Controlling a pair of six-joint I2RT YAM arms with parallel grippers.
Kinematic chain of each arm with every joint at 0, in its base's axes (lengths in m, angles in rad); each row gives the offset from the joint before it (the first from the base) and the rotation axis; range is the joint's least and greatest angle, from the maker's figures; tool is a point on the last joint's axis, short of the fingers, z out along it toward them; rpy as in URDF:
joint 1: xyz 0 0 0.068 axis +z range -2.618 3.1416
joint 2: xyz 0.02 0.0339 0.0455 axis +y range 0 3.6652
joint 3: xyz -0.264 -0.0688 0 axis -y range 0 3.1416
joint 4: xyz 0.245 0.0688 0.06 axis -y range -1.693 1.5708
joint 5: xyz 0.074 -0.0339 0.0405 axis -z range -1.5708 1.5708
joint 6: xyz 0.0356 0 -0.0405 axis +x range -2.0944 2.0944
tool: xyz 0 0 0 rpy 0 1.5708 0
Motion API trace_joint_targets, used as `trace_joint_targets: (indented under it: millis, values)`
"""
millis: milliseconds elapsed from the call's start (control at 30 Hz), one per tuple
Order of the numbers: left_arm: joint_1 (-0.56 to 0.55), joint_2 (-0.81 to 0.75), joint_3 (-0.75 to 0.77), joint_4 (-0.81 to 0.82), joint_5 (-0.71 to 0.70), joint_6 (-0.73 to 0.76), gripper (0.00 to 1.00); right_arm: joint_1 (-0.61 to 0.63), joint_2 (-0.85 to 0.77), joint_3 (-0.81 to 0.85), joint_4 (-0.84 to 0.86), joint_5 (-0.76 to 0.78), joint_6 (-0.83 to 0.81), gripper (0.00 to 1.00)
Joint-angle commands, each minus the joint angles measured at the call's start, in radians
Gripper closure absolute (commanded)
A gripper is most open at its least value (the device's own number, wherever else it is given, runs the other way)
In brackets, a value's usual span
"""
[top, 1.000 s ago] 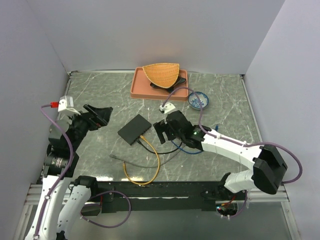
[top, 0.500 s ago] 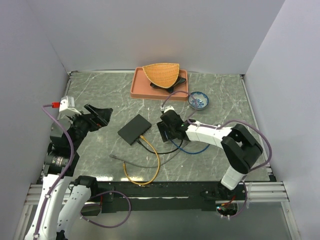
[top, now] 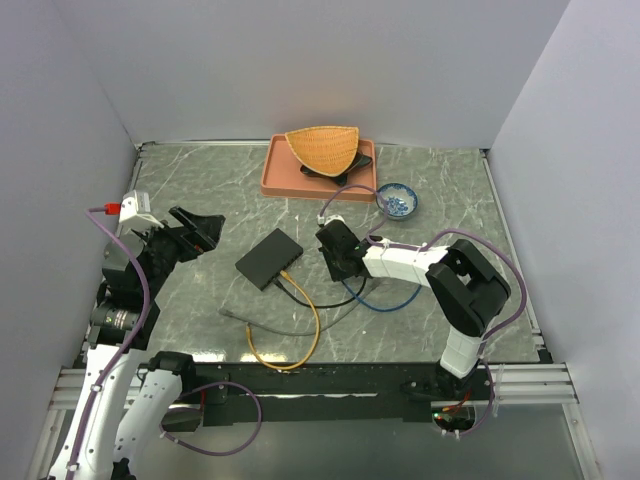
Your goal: Insert the plug into the switch port
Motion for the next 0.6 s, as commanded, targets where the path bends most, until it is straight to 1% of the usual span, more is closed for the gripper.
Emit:
trace_joint_targets:
  millis: [0,33,67,300,400,467,533,567]
  values:
    - [-0.001,0.004,-0.009,0.017,-0.017,0.009,0.04,-0.006,-0.022,0.041,-0.017,0.015,-0.007,0.94]
    - [-0.001,0.007,-0.007,0.016,-0.016,0.009,0.04,-0.006,-0.031,0.042,-0.023,0.018,-0.01,0.99]
    - [-0.001,0.008,-0.006,0.014,-0.016,0.01,0.04,-0.005,-0.051,0.041,-0.025,0.018,-0.012,1.0]
    - [-0.001,0.03,-0.027,0.043,0.004,0.002,0.04,-0.006,-0.166,0.039,-0.06,0.019,-0.044,1.0]
    - [-0.001,0.04,-0.042,0.066,0.033,0.001,0.04,-0.005,-0.235,0.027,-0.06,-0.01,-0.07,1.0]
    - [-0.001,0.047,-0.067,0.109,0.068,-0.001,0.04,-0.002,-0.295,0.007,-0.048,-0.047,-0.082,1.0]
    - [-0.003,0.054,-0.078,0.132,0.099,-0.01,0.04,0.001,-0.362,-0.022,-0.019,-0.088,-0.107,1.0]
    - [-0.001,0.057,-0.088,0.157,0.11,-0.013,0.04,0.001,-0.386,-0.031,-0.011,-0.134,-0.12,1.0]
